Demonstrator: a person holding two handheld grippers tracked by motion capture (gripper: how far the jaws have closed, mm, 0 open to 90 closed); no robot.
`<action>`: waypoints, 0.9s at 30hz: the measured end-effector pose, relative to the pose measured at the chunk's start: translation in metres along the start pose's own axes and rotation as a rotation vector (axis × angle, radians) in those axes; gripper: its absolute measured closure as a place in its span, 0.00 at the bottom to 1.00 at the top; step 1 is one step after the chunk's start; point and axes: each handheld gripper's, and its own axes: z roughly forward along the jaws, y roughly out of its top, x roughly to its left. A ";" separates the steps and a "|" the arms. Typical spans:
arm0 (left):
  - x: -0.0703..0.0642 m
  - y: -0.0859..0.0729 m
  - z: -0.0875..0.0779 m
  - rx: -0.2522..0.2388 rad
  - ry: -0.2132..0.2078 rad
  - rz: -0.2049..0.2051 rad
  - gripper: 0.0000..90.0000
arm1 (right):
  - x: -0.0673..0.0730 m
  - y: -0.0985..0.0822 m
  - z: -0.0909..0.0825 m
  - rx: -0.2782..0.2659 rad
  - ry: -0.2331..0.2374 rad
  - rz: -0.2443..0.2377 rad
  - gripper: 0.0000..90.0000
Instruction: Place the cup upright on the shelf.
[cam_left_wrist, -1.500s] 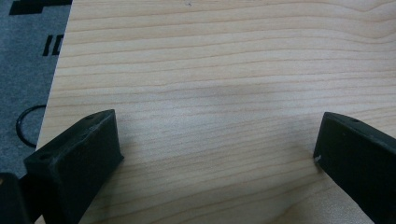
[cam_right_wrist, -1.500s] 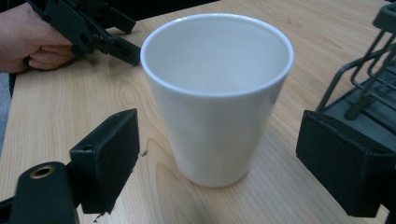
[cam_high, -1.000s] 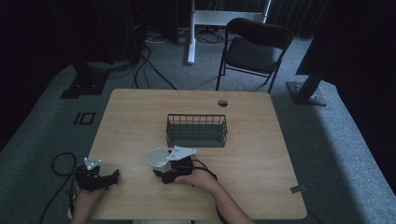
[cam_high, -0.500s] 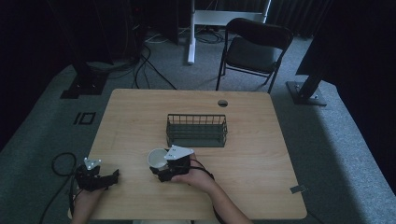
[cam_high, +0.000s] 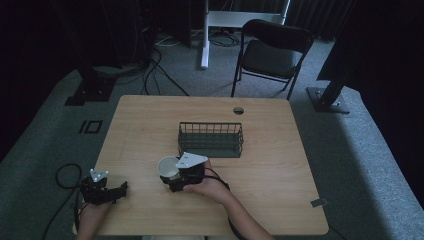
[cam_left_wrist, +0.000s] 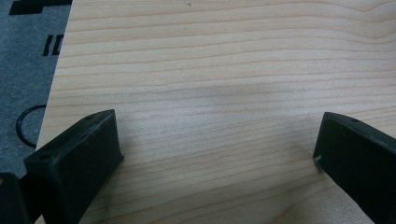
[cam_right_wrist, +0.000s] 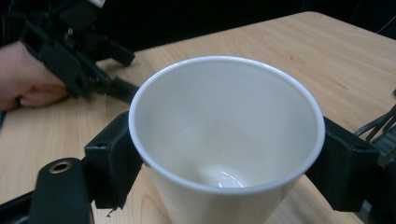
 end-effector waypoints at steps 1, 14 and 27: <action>0.000 0.000 0.000 -0.001 0.000 -0.001 0.01 | -0.001 0.002 -0.001 -0.007 -0.003 0.008 0.22; 0.000 0.000 0.000 0.001 0.000 0.003 0.01 | -0.011 0.030 -0.019 -0.051 -0.043 0.010 0.22; 0.000 0.000 0.000 0.003 0.000 0.002 0.01 | -0.031 0.056 -0.050 -0.131 -0.135 0.016 0.22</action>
